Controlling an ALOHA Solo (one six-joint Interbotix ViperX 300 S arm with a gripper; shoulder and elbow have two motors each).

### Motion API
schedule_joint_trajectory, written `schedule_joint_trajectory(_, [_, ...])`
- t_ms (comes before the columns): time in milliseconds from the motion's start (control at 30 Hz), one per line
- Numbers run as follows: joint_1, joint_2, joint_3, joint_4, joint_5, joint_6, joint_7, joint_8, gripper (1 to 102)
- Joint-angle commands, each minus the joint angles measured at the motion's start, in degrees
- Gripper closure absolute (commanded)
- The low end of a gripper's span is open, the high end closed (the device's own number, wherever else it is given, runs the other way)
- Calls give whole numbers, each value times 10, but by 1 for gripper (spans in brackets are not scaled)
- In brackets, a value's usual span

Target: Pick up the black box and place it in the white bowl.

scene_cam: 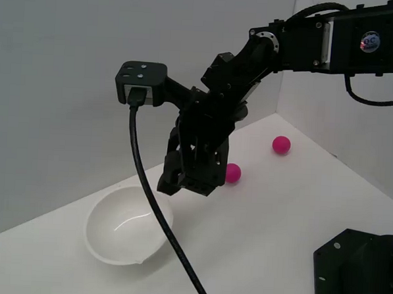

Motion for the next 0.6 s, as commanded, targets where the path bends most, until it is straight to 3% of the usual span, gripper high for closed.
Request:
schedule_joint_trajectory(0, [-13, -4, -2, -20, -25, -6, -2, -2, 100])
schedule_joint_trajectory(300, [-41, -50, -46, -42, -47, -9, -46, -2, 100])
schedule_joint_trajectory(567, [-53, -84, -80, -57, -62, -9, -58, -2, 100])
